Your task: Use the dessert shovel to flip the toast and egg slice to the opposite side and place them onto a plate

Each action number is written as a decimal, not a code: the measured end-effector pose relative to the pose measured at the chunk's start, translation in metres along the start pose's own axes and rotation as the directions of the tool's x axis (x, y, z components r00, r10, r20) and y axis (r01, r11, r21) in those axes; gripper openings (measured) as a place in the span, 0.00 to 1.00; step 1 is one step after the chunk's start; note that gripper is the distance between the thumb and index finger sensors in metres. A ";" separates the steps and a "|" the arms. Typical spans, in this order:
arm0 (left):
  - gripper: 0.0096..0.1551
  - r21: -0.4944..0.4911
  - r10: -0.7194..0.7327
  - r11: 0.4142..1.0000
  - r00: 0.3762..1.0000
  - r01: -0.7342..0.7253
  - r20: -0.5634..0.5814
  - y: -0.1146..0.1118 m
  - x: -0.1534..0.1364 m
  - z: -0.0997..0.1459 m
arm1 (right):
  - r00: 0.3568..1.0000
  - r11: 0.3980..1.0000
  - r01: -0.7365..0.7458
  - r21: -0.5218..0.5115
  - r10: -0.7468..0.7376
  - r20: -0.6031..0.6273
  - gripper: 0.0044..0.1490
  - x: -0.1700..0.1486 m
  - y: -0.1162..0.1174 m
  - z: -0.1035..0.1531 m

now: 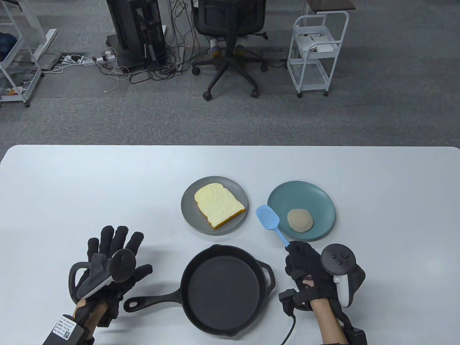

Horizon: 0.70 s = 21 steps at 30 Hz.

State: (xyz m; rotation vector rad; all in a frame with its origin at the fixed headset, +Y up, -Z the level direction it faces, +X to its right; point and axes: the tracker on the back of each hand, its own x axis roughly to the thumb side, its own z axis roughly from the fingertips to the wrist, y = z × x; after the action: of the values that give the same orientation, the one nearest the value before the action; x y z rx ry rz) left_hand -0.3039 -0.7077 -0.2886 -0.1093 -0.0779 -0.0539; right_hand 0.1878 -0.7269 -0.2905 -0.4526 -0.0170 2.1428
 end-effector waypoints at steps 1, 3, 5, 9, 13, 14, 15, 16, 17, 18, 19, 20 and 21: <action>0.58 -0.005 -0.004 1.000 1.000 0.004 -0.001 0.000 0.000 0.000 | 1.000 1.000 -0.013 -0.008 0.013 -0.009 0.32 0.000 0.001 -0.005; 0.58 -0.006 0.001 1.000 1.000 -0.001 0.002 0.000 0.000 0.000 | 0.998 0.998 -0.051 -0.022 0.050 -0.031 0.32 0.001 0.003 -0.012; 0.58 -0.011 -0.001 1.000 1.000 0.001 0.004 0.000 0.000 0.000 | 0.995 0.997 -0.065 -0.039 0.062 -0.072 0.32 -0.002 0.007 -0.022; 0.58 -0.017 -0.003 1.000 1.000 0.003 0.013 -0.001 0.002 0.000 | 0.978 0.991 -0.128 -0.041 0.119 -0.174 0.32 -0.011 0.020 -0.037; 0.58 -0.039 -0.012 0.999 1.000 0.013 0.024 -0.003 0.004 -0.002 | 0.950 0.982 -0.186 -0.016 0.176 -0.257 0.33 -0.017 0.034 -0.043; 0.58 -0.046 -0.015 0.999 0.999 0.017 0.028 -0.004 0.004 -0.002 | 0.948 0.983 -0.184 -0.020 0.172 -0.266 0.33 -0.017 0.036 -0.044; 0.58 -0.048 -0.016 0.999 0.999 0.017 0.032 -0.004 0.005 -0.002 | 0.945 0.981 -0.195 -0.020 0.182 -0.272 0.34 -0.017 0.036 -0.044; 0.58 -0.048 -0.014 0.999 0.999 0.016 0.032 -0.004 0.005 -0.002 | 0.943 0.978 -0.207 -0.023 0.193 -0.271 0.35 -0.016 0.036 -0.043; 0.58 -0.047 -0.012 0.999 0.999 0.014 0.034 -0.004 0.005 -0.002 | 0.940 0.974 -0.224 -0.033 0.207 -0.270 0.34 -0.014 0.035 -0.043; 0.58 -0.047 -0.011 0.999 0.999 0.013 0.037 -0.005 0.006 -0.002 | 0.940 0.971 -0.236 -0.040 0.218 -0.265 0.34 -0.013 0.034 -0.043; 0.58 -0.048 -0.011 0.999 0.999 0.013 0.039 -0.005 0.006 -0.002 | 0.940 0.971 -0.233 -0.050 0.212 -0.266 0.33 -0.013 0.033 -0.043; 0.58 -0.048 -0.013 0.999 0.999 0.015 0.044 -0.005 0.007 -0.002 | 0.945 0.976 -0.207 -0.059 0.184 -0.271 0.33 -0.013 0.033 -0.044; 0.58 -0.049 -0.015 0.999 0.999 0.017 0.047 -0.005 0.008 -0.002 | 0.943 0.978 -0.197 -0.063 0.172 -0.284 0.33 -0.014 0.033 -0.045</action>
State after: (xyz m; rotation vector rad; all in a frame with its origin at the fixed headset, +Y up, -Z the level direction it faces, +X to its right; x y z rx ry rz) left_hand -0.2960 -0.7137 -0.2892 -0.1595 -0.1244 -0.0696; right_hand 0.1836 -0.7638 -0.3337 -0.8341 0.0903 2.2493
